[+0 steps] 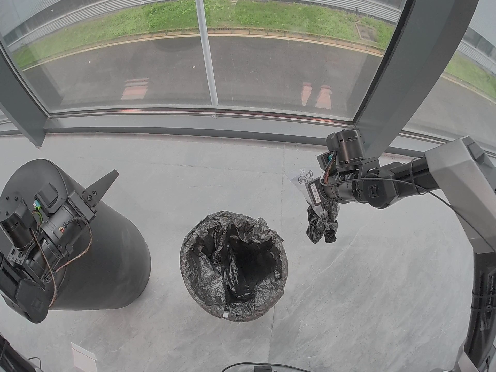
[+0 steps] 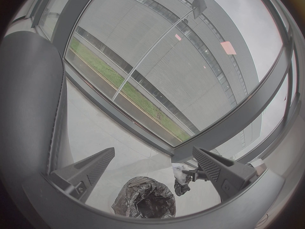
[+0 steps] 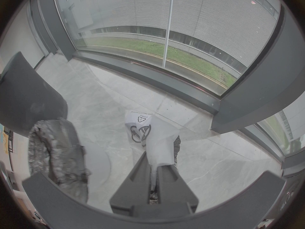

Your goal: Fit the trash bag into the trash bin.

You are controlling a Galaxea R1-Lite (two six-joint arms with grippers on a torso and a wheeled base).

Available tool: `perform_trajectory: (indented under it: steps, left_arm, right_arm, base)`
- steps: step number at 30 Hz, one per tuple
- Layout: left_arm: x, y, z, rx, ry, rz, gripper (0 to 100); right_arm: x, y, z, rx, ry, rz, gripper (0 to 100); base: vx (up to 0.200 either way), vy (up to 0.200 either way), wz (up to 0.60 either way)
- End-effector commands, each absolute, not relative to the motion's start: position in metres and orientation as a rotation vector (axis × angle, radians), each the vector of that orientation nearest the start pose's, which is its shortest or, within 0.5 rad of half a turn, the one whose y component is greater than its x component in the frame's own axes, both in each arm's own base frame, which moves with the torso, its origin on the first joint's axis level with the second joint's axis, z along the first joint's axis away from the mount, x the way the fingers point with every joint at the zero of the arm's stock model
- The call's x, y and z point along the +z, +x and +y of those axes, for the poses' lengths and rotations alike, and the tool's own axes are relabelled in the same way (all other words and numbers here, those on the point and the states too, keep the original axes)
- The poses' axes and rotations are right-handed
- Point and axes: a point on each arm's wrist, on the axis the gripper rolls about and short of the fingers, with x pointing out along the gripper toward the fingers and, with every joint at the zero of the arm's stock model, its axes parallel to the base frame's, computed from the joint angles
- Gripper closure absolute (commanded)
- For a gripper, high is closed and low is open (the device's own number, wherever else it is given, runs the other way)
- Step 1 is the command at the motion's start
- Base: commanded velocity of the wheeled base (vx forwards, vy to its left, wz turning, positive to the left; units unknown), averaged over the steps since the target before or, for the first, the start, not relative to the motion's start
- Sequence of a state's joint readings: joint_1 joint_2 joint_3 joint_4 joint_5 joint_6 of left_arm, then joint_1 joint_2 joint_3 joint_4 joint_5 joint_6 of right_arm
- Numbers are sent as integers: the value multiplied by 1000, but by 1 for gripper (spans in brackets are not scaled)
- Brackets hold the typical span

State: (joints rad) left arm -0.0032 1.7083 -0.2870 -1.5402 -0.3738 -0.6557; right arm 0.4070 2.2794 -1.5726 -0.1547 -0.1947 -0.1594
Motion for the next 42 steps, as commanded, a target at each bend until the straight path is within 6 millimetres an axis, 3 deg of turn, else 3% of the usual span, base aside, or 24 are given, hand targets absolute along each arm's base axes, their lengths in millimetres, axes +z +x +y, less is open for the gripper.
perform_trajectory:
  steps: [1,6,10,14,15,18,30,42]
  left_arm:
    - [147,242,-10,-405,-626,11,0]
    - [147,241,-10,-404,-624,10,0]
    - [145,241,-10,-400,-626,19,0]
    - [144,242,-10,-399,-627,23,0]
    - [144,242,-10,-399,-627,23,0]
    - [143,243,-10,-398,-628,29,0]
    - [139,245,-10,-395,-631,43,0]
    - [139,243,-11,-395,-630,48,0]
  right_arm:
    - [172,374,193,255,-291,388,100]
    - [182,341,212,267,-280,289,100]
    - [177,316,228,304,-261,239,100]
    - [161,283,253,321,-170,192,100]
    - [161,283,253,321,-170,192,100]
    - [131,261,276,305,-120,158,100]
    - [99,225,323,385,-116,96,100]
    - [71,231,335,390,-123,102,100]
  base:
    - [0,0,0]
    - [0,0,0]
    - [0,0,0]
    - [0,0,0]
    - [0,0,0]
    - [0,0,0]
    - [0,0,0]
    - [0,0,0]
